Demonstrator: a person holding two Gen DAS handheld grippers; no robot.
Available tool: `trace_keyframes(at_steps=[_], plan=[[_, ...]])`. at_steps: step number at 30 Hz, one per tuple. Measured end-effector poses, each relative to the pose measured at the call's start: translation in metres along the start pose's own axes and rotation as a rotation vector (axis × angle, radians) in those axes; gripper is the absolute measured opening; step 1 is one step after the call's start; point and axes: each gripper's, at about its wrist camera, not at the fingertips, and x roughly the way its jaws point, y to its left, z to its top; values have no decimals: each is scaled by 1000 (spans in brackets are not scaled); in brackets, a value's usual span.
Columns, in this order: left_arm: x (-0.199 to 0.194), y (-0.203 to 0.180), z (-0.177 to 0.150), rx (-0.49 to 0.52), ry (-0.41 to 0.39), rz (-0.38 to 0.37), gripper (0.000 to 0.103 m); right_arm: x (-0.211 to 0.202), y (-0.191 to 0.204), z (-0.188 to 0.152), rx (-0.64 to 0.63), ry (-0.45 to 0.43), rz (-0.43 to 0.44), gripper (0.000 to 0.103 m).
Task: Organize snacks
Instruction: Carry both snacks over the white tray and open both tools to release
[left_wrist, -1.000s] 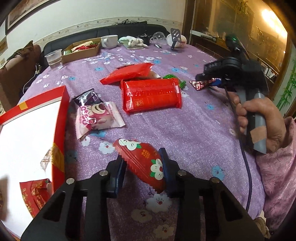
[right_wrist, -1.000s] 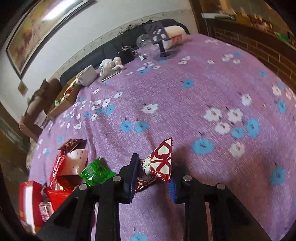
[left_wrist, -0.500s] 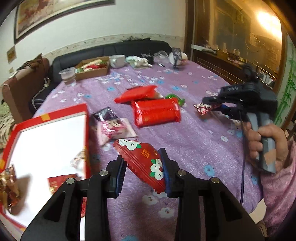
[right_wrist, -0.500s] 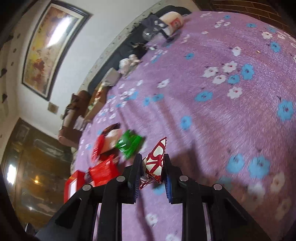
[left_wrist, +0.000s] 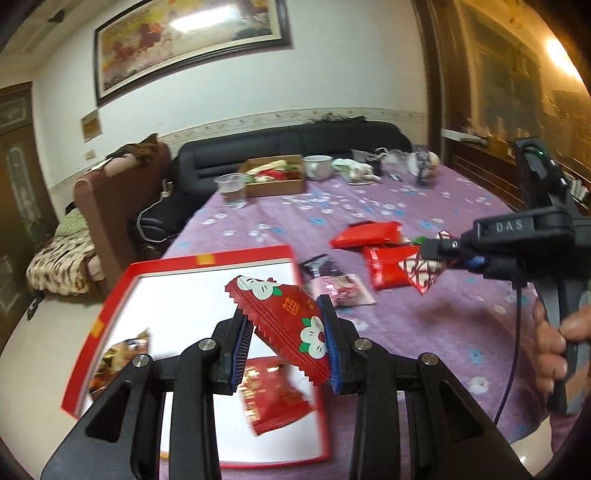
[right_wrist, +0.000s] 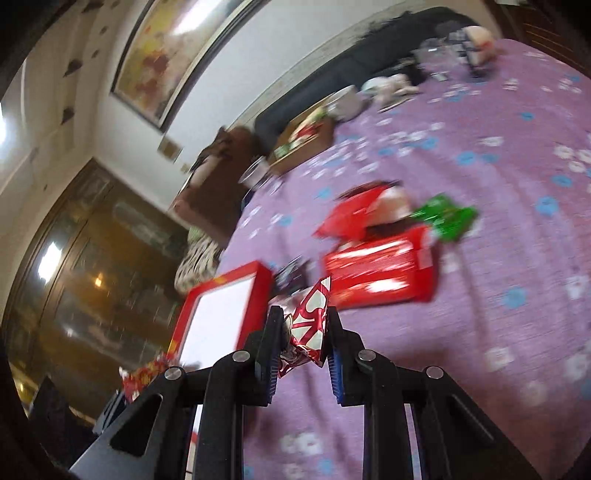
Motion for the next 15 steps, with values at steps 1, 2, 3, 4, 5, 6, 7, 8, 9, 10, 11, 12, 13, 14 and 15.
trace_keyframes(at_steps=[1, 2, 3, 4, 5, 6, 7, 8, 9, 10, 11, 12, 13, 14, 15], plan=[[0, 6, -1, -12, -1, 7, 32, 6, 11, -3, -20, 15, 8, 22], [0, 11, -1, -20, -2, 12, 32, 9, 17, -5, -30, 21, 11, 22], [0, 13, -2, -25, -2, 17, 32, 13, 24, -8, -42, 32, 16, 22], [0, 18, -3, -37, -2, 27, 32, 18, 31, -11, -55, 45, 23, 22], [0, 21, -4, -44, -2, 31, 32, 20, 36, -14, -64, 54, 28, 22], [1, 24, -4, -49, -3, 34, 32, 24, 44, -17, -78, 64, 31, 22], [1, 28, -5, -57, -2, 40, 32, 27, 49, -20, -87, 72, 33, 22], [2, 33, -6, -65, 0, 47, 32, 25, 54, -25, -92, 77, 37, 22], [2, 35, -8, -69, 2, 50, 32, 28, 57, -26, -98, 84, 40, 22], [2, 38, -9, -75, 4, 55, 32, 31, 63, -28, -106, 91, 43, 22], [3, 41, -10, -80, 7, 58, 32, 34, 66, -30, -112, 95, 45, 22], [5, 44, -11, -87, 10, 60, 32, 37, 72, -31, -120, 103, 48, 22], [5, 45, -12, -90, 12, 63, 32, 41, 76, -33, -125, 109, 50, 22], [6, 48, -13, -94, 15, 69, 32, 44, 78, -32, -130, 114, 51, 22], [7, 50, -14, -96, 17, 73, 32, 48, 81, -33, -134, 118, 52, 22]])
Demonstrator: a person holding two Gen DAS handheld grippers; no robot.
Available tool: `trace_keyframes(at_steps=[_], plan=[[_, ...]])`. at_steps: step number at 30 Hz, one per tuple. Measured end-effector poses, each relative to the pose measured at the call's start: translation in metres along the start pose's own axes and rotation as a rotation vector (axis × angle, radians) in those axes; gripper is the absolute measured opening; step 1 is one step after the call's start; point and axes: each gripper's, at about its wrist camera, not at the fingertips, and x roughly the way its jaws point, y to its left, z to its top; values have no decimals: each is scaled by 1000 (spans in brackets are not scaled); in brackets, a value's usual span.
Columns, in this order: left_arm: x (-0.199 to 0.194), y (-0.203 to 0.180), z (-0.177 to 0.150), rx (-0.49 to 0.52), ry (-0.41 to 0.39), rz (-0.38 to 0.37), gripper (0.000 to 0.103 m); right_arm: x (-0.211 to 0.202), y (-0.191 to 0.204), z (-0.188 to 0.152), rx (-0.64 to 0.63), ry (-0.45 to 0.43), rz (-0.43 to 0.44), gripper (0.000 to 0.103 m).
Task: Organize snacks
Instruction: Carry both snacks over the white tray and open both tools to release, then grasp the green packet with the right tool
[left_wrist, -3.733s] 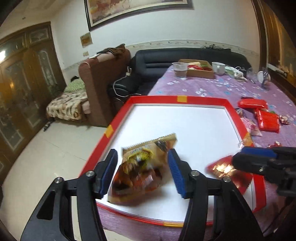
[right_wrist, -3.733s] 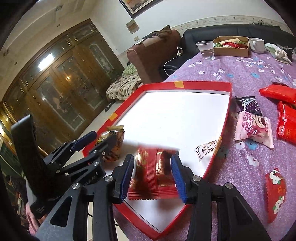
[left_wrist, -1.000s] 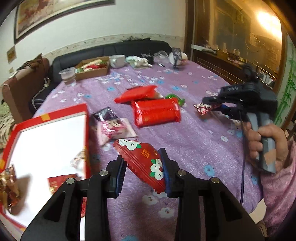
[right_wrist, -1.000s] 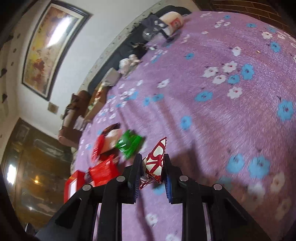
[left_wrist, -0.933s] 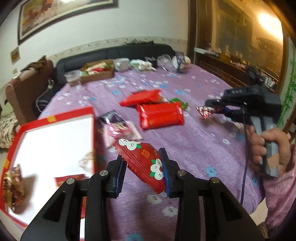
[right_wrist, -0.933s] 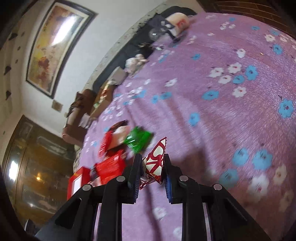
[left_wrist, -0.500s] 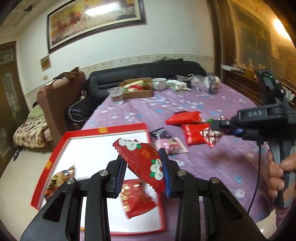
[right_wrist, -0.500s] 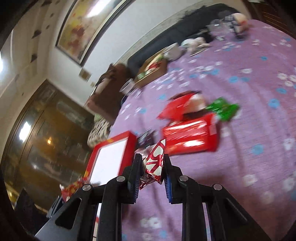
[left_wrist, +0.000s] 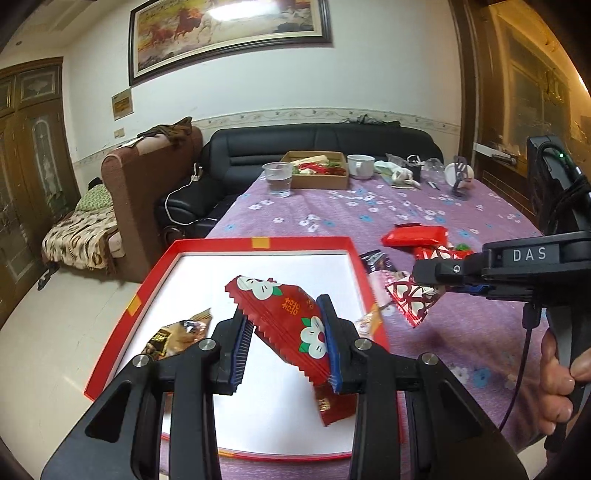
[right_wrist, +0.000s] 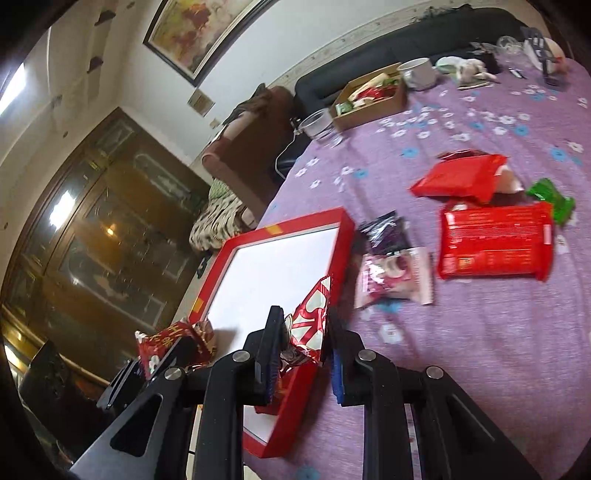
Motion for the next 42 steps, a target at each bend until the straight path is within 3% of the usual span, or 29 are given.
trace_keyframes(at_steps=[18, 24, 27, 28, 33, 42], plan=[[16, 20, -11, -27, 51, 29, 32, 50, 39, -9, -49, 91, 20, 23], [20, 33, -13, -53, 69, 103, 34, 60, 52, -13, -63, 118, 54, 27], [22, 49, -13, -97, 77, 150, 40, 55, 52, -11, -52, 96, 88, 37], [22, 54, -13, -117, 78, 171, 47, 50, 50, -10, -53, 71, 89, 38], [24, 64, -14, -145, 76, 206, 48, 29, 29, 1, -30, -6, 65, 40], [26, 27, -7, -50, 76, 148, 48, -19, -66, 18, 133, -116, -53, 41]])
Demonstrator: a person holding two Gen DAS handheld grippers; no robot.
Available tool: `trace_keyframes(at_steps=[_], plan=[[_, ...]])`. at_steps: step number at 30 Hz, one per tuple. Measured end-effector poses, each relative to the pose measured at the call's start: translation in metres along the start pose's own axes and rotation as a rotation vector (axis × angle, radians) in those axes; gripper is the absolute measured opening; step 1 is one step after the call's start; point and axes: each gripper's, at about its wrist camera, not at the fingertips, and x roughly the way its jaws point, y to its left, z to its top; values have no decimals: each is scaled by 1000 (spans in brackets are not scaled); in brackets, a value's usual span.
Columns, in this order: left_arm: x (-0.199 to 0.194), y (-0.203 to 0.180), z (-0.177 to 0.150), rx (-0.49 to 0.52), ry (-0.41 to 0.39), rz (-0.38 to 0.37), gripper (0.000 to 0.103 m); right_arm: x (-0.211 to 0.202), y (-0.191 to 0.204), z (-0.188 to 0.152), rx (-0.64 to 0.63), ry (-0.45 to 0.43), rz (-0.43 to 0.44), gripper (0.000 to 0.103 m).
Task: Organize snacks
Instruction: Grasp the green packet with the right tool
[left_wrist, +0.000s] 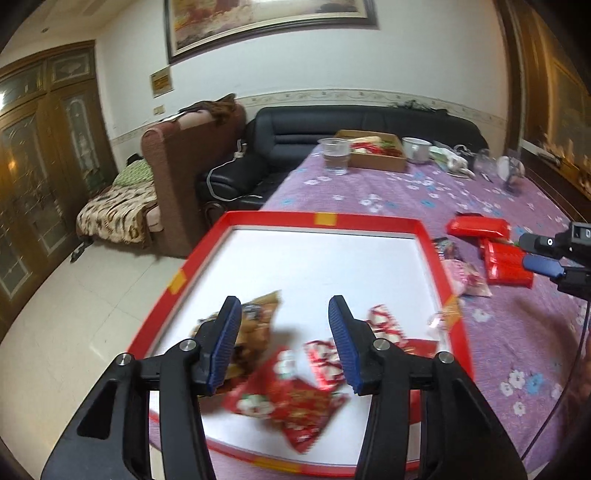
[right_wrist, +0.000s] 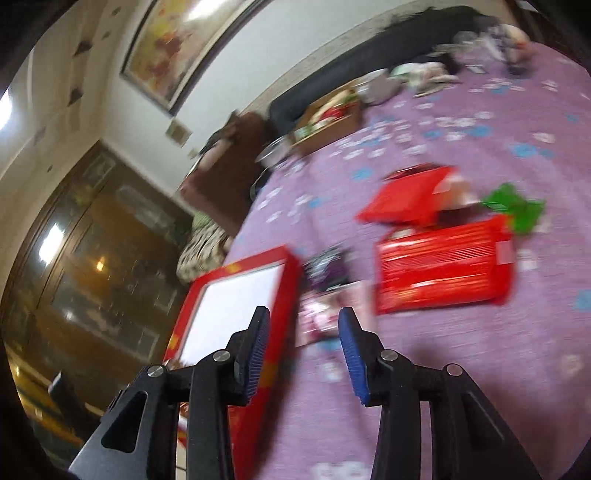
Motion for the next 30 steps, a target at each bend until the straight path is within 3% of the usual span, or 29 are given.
trace_keyframes(at_steps=[5, 10, 16, 19, 28, 30], plan=[[-3, -32, 7, 71, -5, -48, 48, -27, -51, 18, 89, -63, -47, 50], [-6, -63, 10, 121, 0, -98, 48, -45, -94, 29, 192, -87, -77, 50], [-10, -103, 5, 204, 22, -167, 51, -52, -122, 53, 237, -115, -142, 56], [-12, -117, 2, 239, 30, -183, 53, -43, -128, 71, 231, -80, -229, 61], [-7, -139, 3, 277, 74, -199, 57, 18, -118, 92, 33, 33, -357, 61], [-3, -142, 8, 269, 90, -207, 57, 25, -109, 89, -68, 31, -399, 61]])
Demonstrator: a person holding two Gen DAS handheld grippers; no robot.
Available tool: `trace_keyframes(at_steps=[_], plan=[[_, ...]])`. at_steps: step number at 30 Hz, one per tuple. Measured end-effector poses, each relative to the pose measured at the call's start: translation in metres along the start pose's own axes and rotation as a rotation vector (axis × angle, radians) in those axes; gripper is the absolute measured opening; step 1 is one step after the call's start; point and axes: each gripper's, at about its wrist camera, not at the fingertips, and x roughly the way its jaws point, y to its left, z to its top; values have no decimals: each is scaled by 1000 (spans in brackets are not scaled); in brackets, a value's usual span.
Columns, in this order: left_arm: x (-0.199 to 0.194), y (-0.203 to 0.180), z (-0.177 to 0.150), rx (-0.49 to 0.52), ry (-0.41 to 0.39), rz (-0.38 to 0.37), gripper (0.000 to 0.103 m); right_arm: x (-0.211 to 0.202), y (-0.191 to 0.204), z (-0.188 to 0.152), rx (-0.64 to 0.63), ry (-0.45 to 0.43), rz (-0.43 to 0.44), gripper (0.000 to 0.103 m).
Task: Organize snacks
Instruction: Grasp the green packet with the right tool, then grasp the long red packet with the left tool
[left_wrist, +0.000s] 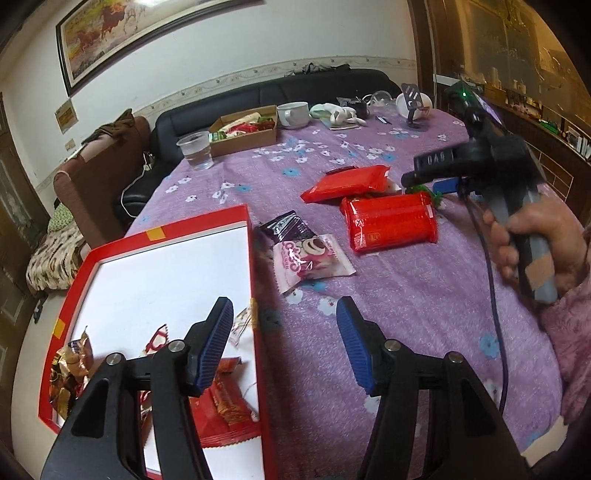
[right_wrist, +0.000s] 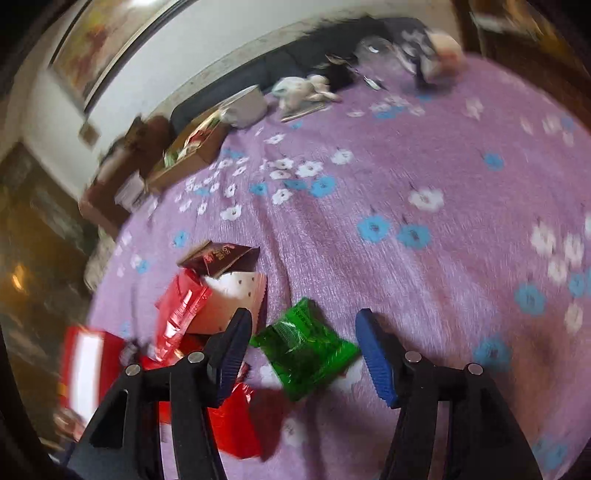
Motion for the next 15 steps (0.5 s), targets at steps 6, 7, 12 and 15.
trace_keyframes(at_steps=[6, 7, 12, 15], plan=[[12, -19, 26, 11, 4, -40, 68, 2, 22, -15, -247, -27, -125, 55], [15, -24, 33, 21, -5, -42, 73, 2, 22, -16, -266, -29, -139, 47], [31, -51, 52, 36, 15, -86, 75, -5, -16, -2, -147, -54, -184, 27], [46, -72, 60, 93, 31, -88, 75, -12, -36, 5, -53, -52, -147, 27]])
